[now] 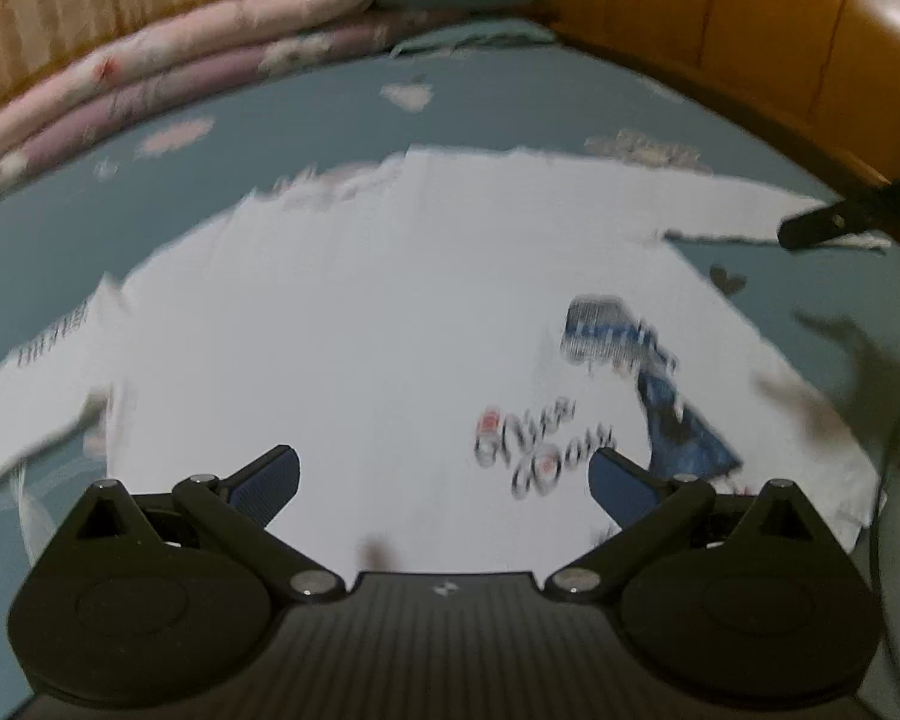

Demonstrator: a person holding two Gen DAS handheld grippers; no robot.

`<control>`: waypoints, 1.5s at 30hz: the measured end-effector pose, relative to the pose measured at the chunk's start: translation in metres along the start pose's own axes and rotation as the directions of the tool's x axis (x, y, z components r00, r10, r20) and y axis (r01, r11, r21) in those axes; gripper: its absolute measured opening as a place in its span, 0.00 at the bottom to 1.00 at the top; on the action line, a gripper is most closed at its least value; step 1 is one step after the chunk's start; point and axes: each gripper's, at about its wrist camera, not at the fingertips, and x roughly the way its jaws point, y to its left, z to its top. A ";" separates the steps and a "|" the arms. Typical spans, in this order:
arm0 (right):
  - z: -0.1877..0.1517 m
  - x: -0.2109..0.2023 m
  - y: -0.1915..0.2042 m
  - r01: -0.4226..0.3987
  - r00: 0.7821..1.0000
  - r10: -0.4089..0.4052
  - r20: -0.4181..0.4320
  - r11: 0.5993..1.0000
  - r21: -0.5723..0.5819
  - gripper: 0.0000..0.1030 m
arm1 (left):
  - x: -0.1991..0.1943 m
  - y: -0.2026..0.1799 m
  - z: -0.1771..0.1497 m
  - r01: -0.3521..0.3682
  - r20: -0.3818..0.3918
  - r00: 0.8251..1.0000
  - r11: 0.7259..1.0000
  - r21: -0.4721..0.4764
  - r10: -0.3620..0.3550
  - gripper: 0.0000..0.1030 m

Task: Fold clothes
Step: 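Lift both open grippers back above the shirt body, then move the open left gripper across the shirt toward the 'OH,YES!' sleeve cuff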

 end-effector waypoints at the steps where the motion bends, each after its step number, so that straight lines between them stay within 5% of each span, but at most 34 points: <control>1: -0.007 0.003 0.013 -0.033 0.999 0.033 -0.014 0.999 -0.012 1.00 | 0.001 0.002 -0.008 -0.003 -0.013 1.000 1.000 -0.017 0.003 0.99; 4: -0.024 0.024 0.048 -0.070 0.996 0.068 -0.051 0.997 -0.038 1.00 | 0.010 0.007 -0.028 -0.038 -0.042 0.998 0.999 -0.036 0.037 0.99; 11: -0.066 0.081 0.112 0.136 0.986 -0.154 -0.062 0.963 -0.231 1.00 | 0.025 0.017 -0.064 -0.054 -0.072 0.996 0.997 -0.053 0.050 0.99; 21: -0.092 0.081 0.101 0.140 0.990 -0.139 0.020 0.975 -0.175 1.00 | 0.003 0.011 -0.099 -0.028 -0.090 0.996 0.996 -0.087 0.020 0.99; 27: -0.107 0.070 0.099 0.120 0.992 -0.124 -0.006 0.973 -0.199 1.00 | -0.010 0.006 -0.114 -0.016 -0.104 0.995 0.999 -0.043 0.011 0.99; 36: -0.134 0.057 0.101 0.139 0.990 -0.133 0.046 0.976 -0.167 1.00 | -0.018 0.018 -0.100 -0.022 -0.064 0.998 0.997 -0.075 0.018 0.99; 45: -0.123 0.058 0.108 0.221 0.974 -0.226 -0.031 0.969 -0.114 1.00 | -0.027 0.032 -0.092 -0.015 -0.001 1.000 0.997 -0.072 0.015 0.99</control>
